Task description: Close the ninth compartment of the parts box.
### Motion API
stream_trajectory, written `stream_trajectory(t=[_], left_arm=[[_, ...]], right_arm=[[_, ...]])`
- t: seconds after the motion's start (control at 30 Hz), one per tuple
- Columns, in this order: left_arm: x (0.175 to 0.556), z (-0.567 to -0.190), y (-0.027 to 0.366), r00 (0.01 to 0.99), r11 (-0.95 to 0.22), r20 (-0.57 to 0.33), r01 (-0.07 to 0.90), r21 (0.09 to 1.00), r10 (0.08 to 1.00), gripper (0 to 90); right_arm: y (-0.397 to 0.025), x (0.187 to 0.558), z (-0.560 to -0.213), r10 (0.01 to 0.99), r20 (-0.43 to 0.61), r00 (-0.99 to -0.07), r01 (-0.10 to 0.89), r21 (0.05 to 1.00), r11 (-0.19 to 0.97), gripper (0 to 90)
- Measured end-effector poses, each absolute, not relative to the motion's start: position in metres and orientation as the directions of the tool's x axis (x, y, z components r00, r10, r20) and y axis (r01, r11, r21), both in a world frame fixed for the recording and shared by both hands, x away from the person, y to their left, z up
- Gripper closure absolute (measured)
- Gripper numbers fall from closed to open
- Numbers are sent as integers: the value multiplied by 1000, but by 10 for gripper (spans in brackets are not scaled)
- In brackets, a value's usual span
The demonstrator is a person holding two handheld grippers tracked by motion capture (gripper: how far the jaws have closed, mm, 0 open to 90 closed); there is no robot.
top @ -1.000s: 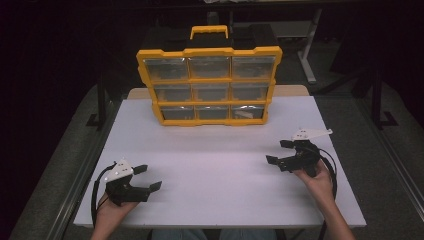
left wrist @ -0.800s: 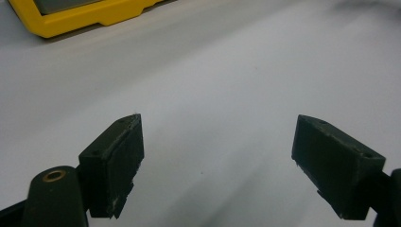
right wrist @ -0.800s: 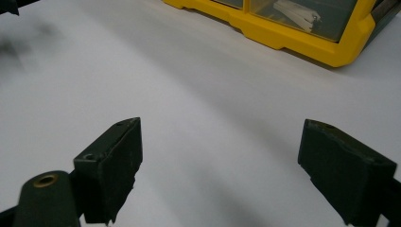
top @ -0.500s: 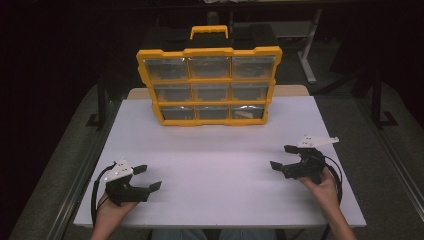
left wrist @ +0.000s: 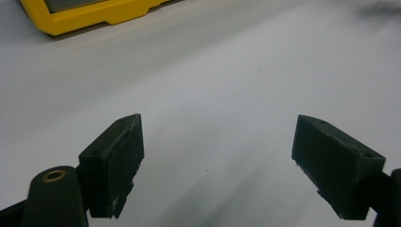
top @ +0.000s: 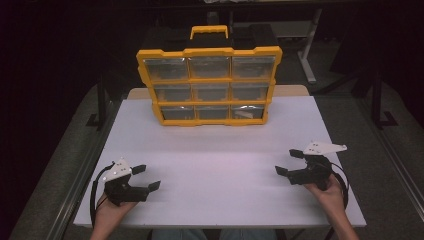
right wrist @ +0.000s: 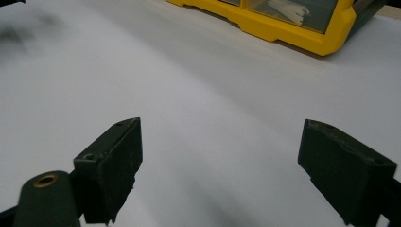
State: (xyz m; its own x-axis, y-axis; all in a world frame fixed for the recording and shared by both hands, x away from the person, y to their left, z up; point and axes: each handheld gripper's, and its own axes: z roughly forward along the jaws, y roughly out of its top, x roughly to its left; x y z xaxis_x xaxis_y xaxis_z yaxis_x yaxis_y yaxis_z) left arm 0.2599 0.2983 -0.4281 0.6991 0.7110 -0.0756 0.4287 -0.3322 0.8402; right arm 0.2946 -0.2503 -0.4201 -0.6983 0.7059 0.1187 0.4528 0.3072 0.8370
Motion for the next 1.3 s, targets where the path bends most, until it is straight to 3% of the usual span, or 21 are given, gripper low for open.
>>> stream_trajectory(t=[1.3], left_arm=[[264, -433, 299, 726, -351, -82, 424, 835, 683, 175]], right_arm=[[-272, 276, -430, 738, 109, -665, 444, 853, 273, 137]])
